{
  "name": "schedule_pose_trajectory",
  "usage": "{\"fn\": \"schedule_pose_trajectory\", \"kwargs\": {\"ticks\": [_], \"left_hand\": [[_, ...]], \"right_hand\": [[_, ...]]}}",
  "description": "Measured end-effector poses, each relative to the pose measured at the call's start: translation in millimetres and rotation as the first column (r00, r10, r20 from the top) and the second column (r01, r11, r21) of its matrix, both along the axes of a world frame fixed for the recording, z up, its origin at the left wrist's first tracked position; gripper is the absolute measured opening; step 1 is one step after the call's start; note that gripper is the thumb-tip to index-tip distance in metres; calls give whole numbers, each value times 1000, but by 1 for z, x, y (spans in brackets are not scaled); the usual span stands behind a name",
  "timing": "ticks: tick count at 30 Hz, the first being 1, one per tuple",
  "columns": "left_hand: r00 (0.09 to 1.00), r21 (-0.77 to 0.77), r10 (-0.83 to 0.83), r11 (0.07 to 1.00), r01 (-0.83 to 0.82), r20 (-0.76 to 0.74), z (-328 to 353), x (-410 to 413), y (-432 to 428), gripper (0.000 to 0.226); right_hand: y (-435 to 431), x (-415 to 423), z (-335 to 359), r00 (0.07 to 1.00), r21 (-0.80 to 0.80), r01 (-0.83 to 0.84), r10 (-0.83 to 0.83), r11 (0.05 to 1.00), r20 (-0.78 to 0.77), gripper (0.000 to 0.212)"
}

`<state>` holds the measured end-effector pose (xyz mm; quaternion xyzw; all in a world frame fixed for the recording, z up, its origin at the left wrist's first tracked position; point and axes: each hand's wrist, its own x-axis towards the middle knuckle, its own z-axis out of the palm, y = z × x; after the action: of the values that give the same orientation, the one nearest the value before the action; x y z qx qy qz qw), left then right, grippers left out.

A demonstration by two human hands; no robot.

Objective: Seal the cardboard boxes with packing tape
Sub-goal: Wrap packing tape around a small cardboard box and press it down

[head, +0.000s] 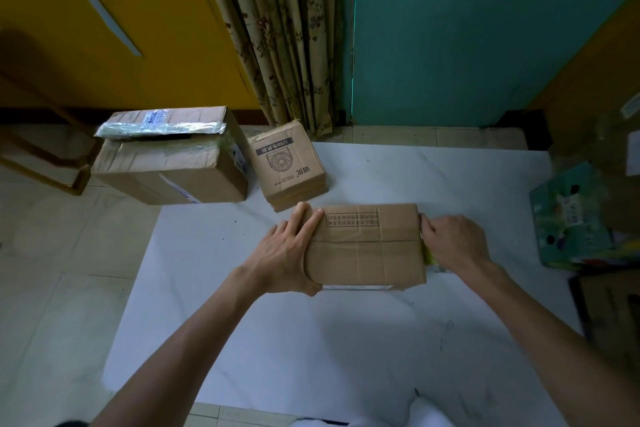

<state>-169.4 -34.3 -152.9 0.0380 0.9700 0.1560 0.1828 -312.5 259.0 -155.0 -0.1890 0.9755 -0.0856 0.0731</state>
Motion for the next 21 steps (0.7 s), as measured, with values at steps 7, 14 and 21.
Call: {"fn": "schedule_pose_trajectory", "kwargs": {"ticks": [7,14,21], "left_hand": [[991,-202,50,979,-24,123,22,-11,16,144],[988,-220,-143,964,151,53,33,-64,126,145],[995,-232,-93,968,99,38,10,-70,152,134]], "right_hand": [[-10,-9,-5,998,-19,-14,15,1000,57,62],[-21,2,-4,999,14,-27,26,1000,47,54],[-24,3,-5,993,0,-3,3,1000,117,44]]}}
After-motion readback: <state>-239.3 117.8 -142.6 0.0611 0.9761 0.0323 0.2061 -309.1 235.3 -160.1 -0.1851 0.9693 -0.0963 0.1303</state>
